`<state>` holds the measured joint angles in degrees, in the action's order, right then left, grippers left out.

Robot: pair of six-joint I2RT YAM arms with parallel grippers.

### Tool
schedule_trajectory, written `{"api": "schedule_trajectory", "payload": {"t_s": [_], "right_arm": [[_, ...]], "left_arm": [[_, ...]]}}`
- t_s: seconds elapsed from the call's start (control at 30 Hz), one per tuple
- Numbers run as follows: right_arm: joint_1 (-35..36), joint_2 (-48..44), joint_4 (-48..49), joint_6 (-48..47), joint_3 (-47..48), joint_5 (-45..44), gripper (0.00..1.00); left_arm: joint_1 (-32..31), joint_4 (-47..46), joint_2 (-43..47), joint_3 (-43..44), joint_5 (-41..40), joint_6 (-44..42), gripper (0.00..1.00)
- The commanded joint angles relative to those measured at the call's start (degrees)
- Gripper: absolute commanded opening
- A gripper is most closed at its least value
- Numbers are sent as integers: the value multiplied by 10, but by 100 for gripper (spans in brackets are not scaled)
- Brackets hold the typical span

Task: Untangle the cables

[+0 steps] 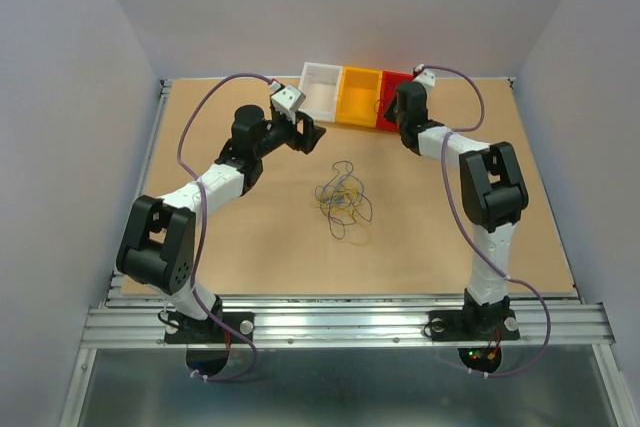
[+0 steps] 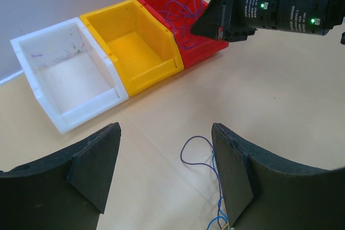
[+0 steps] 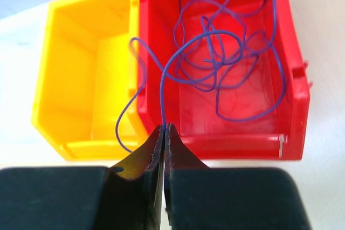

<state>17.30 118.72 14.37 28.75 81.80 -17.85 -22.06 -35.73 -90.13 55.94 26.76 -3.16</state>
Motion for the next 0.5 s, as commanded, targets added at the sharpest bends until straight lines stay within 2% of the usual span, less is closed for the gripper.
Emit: {"api": "schedule_trajectory", "payload": {"t_s": [0.0, 0.47], "right_arm": [[-10, 16, -23, -12, 57, -23, 1], [-35, 98, -76, -44, 153, -98, 1]], "left_arm": [[-1, -22, 15, 8, 11, -7, 80], [-2, -20, 7, 12, 9, -9, 79]]}}
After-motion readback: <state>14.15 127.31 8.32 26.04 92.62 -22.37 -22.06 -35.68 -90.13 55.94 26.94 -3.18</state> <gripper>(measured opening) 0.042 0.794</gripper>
